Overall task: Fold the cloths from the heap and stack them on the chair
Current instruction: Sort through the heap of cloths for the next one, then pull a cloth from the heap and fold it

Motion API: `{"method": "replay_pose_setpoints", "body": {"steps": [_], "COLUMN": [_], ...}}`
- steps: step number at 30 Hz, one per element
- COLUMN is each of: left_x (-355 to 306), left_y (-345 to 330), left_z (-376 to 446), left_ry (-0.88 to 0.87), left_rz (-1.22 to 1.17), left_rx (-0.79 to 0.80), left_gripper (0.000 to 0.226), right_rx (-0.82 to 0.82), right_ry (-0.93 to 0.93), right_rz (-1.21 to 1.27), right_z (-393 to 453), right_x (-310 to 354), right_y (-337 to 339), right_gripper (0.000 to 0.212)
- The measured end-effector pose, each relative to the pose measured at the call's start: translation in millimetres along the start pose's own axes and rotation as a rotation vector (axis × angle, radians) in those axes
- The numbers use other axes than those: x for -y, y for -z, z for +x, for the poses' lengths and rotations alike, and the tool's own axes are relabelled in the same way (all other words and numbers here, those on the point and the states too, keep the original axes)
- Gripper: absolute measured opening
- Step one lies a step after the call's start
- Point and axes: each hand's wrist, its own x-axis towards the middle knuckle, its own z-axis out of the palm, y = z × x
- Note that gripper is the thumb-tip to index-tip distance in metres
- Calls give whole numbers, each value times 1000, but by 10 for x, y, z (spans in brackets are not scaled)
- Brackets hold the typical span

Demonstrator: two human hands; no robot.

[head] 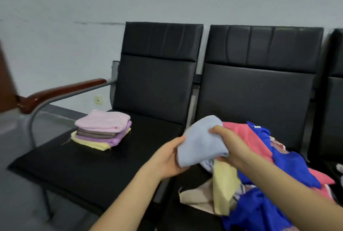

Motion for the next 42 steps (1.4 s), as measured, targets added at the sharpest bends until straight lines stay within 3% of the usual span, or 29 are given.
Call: {"method": "replay_pose_setpoints", "body": {"steps": [4,8,10,13,15,17,20,24,30,34,37,39,42], "left_x": [-596,-1447,-1922,-2226,-2022,-1615,-1337,-1518,-1856,-1805,-1579,-1395,-1023], "left_y": [583,1301,1616,2078,2366,2606,2830,2924,2965,2771,2407,2132,1516], "left_z": [-47,-58,-41,-4,56,131,283,599,997,1049,857,758,606], "left_ry": [-188,-332,-445,-591,-508,-410,-462,-476,-509,-442,-477,-540,-466], "left_rz": [143,459,602,731,675,528,436,520,511,601,603,603,573], "left_rx": [-167,-446,-594,-961,-1143,-1124,-1084,-1137,-959,-1153,-1256,-1180,-889], "left_gripper": [19,35,40,64,92,114,125,109,95,88,71,51,29], "right_rx": [-36,83,137,152,156,167,220,205,154,209,158,123,110], "right_ry": [34,98,145,119,43,-24,-69,-39,69,4,10,73,173], "right_rz": [-159,-208,-134,-67,-212,-364,-201,-129,-253,-210,-208,-246,-322], "right_z": [663,1299,1567,1912,2077,2122,2108,2292,2764,2570,2288,2055,1491], "right_x": [-66,-11,53,-68,-343,-647,-915,-951,-790,-891,-911,-900,-795], "right_y": [-767,-1626,-2079,-2648,-2916,-3032,-3096,-3122,-2995,-2725,-2293,-1909,-1217], "right_gripper": [8,24,20,10,18,34,38,45,55,51,43,27,12]}}
